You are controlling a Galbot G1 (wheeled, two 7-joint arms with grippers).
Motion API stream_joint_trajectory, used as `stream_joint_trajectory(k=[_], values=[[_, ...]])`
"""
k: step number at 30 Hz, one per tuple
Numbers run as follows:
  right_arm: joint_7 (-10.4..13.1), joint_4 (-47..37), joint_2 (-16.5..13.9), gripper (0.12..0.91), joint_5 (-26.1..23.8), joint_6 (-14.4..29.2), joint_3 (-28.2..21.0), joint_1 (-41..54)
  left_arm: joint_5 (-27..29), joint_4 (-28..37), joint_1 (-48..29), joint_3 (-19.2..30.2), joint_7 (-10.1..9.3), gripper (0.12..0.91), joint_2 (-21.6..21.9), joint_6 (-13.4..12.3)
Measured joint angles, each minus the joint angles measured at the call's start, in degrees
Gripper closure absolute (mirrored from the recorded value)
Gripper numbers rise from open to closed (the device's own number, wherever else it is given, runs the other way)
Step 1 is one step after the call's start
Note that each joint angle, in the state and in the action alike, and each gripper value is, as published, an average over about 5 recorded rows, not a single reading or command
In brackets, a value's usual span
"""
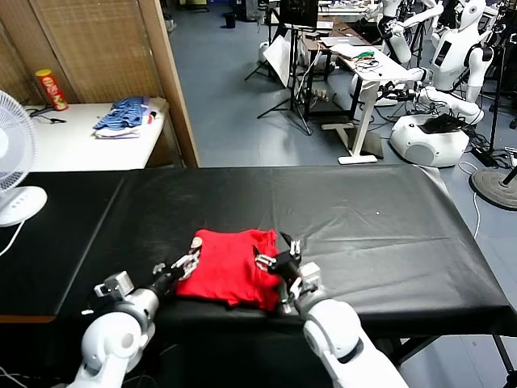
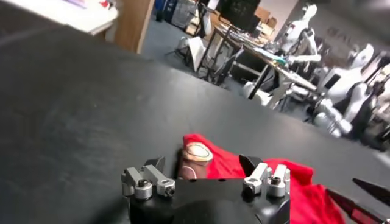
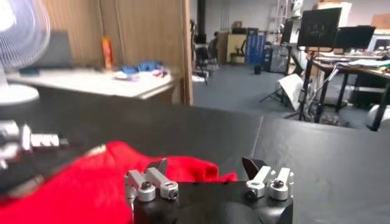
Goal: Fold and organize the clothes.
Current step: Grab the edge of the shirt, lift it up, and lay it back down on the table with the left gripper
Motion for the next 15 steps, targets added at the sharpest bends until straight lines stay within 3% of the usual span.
stream_joint_trajectory(k=[7, 9, 15], values=[[0.1, 4.3, -1.2, 0.227, 3.6, 0.4, 4.4, -2.2, -5.0, 1.7, 0.3, -0.3, 0.59, 0.250, -0.8, 0.0], [0.1, 5.1, -1.2, 0.227, 3.8, 0.4, 5.4, -2.7, -5.5, 2.2, 0.2, -0.2, 0.78, 0.313, -0.9, 0.0], [0.1, 6.6, -1.2, 0.227, 3.9, 0.4, 7.2, -3.8, -6.7, 3.7, 0.0, -0.3, 0.82, 0.606, -1.1, -0.1]])
